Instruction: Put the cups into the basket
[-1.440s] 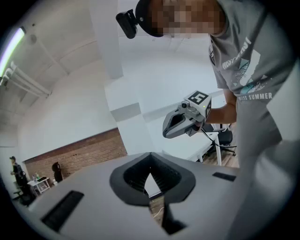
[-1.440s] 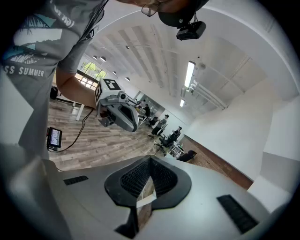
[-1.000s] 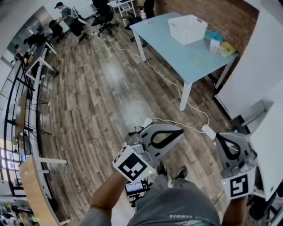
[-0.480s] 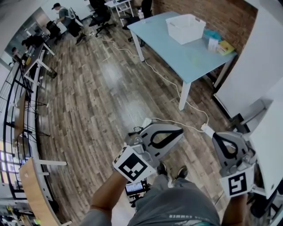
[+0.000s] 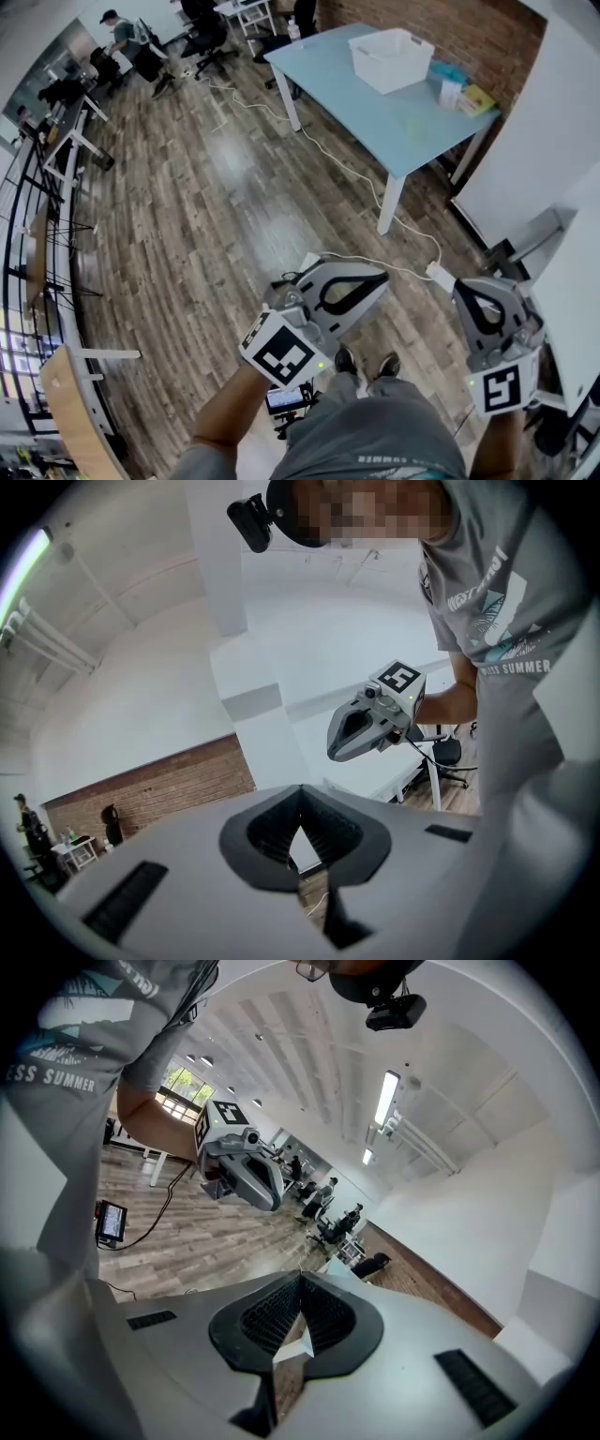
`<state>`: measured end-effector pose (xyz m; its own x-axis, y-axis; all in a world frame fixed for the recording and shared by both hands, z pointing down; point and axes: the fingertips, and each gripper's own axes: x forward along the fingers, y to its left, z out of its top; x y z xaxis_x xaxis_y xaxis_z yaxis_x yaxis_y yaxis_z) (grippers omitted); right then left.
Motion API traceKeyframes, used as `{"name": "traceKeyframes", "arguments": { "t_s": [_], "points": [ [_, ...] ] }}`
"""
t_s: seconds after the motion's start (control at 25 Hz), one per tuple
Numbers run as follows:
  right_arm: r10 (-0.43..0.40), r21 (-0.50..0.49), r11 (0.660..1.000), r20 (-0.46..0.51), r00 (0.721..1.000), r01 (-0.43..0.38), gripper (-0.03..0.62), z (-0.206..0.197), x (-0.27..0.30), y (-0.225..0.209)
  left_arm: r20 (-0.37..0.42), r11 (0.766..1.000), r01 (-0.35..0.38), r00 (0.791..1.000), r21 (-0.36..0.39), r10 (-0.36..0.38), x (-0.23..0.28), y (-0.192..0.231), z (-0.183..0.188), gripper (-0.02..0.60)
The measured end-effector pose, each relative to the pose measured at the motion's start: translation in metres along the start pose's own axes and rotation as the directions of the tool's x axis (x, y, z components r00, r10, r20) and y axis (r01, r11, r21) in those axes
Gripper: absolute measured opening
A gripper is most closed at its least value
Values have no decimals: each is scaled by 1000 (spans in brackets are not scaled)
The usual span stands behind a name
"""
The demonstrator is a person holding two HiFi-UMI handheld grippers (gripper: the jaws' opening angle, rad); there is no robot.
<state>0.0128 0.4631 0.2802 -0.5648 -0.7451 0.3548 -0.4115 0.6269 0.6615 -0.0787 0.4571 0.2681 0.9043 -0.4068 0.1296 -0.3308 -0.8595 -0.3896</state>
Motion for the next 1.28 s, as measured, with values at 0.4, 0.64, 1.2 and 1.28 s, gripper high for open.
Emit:
{"name": "traceKeyframes", "arguments": {
  "t_s": [0.4, 0.64, 1.2, 1.28],
  "points": [
    [-23, 22, 999, -16, 1000, 23, 14, -7, 10, -8, 4, 999, 41, 999, 3, -41, 14, 10, -6, 2],
    [-14, 31, 999, -4, 1000, 14, 14, -27, 10, -28, -5, 999, 32, 999, -10, -32, 43, 17, -4, 2],
    [-5, 34, 999, 58, 998, 3, 14, -69, 5, -74, -38, 1000, -3, 999, 9, 4, 105, 27, 7, 2],
    [-9, 39, 999, 56, 998, 7, 14, -70, 11, -76, -37, 1000, 6, 999, 13, -6, 106, 33, 5, 2]
  ]
}}
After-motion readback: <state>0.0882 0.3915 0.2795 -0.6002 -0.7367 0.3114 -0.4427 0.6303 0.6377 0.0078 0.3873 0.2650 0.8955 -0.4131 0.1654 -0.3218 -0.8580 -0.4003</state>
